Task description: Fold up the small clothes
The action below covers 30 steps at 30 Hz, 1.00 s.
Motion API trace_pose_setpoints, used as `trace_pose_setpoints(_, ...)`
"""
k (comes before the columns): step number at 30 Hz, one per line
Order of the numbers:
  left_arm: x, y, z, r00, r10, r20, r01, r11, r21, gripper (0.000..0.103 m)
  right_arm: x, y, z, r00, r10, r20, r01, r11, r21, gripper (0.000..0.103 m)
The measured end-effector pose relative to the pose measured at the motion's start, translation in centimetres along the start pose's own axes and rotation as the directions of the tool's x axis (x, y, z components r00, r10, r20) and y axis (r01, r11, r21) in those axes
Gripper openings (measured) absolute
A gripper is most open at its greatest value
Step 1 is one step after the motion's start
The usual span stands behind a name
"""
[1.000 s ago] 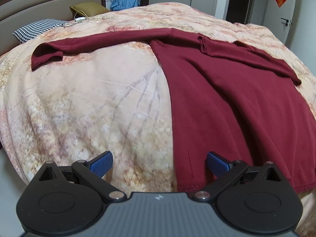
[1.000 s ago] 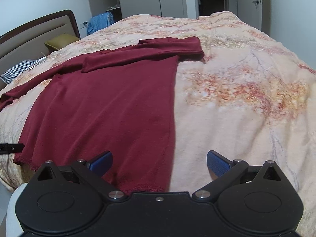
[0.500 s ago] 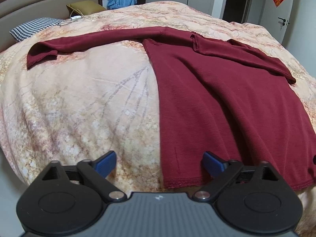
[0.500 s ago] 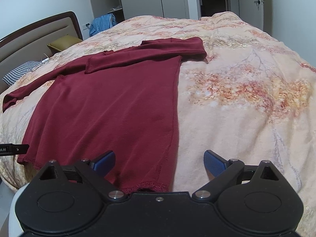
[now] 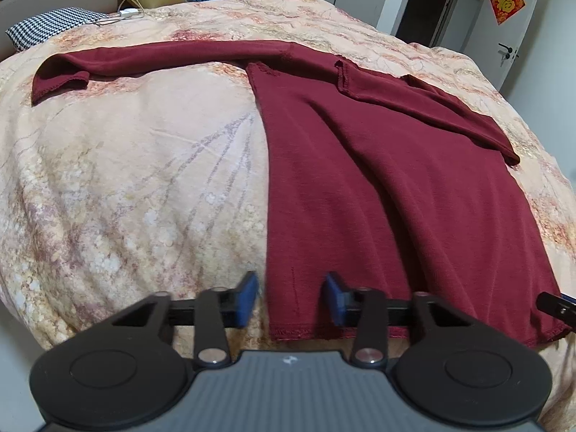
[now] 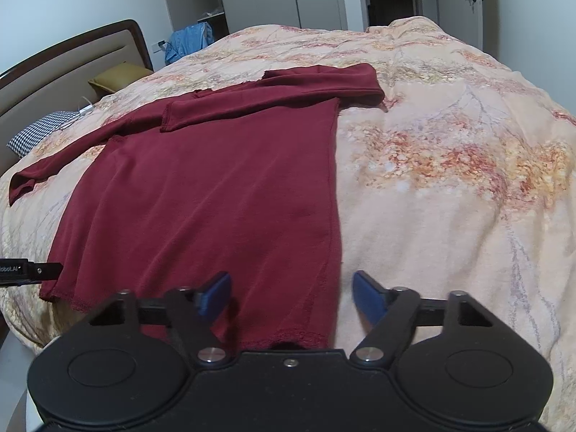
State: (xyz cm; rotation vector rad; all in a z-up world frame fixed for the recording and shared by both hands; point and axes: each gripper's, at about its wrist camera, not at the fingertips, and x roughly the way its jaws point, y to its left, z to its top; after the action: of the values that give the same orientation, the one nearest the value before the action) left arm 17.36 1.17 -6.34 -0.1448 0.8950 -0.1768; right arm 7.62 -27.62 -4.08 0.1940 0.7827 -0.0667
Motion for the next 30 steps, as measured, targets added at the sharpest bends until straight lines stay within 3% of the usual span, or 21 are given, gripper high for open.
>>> trace_pose_setpoints(4,-0.5,0.0,0.4,0.999,-0.041,0.004,0.041,0.999,-0.007,0.005,0.1,0.4,0.0,1.000,0.016,-0.010,-0.016,1.000,0.013,0.058)
trace_pose_setpoints(6,-0.8,0.1,0.5,0.999,-0.048,0.022,0.048,0.999,-0.014,0.004,0.0,0.5,0.1,1.000,0.011,-0.011,-0.011,1.000,0.009,0.042)
trace_pose_setpoints(8,-1.2,0.2,0.6,0.998,-0.051,0.037,0.052,0.998,-0.023,0.003,-0.2,0.5,0.3,1.000,0.010,-0.006,-0.010,1.000,0.011,0.019)
trace_pose_setpoints(10,-1.9,0.3,0.8,0.997,-0.054,0.058,0.056,0.998,-0.029,0.003,-0.6,0.3,0.6,1.000,0.015,0.004,-0.016,1.000,0.026,0.008)
trace_pose_setpoints(19,-6.8,1.3,2.5,0.988,-0.004,0.156,0.010,0.999,-0.040,0.002,-3.7,0.4,2.1,0.998,0.019,0.066,-0.018,1.000,-0.018,0.005)
trace_pose_setpoints(30,-10.9,2.7,1.3,0.983,0.003,0.183,0.003,0.999,-0.035,0.002,-7.5,0.0,2.1,0.996,0.026,0.082,-0.021,0.998,-0.062,0.004)
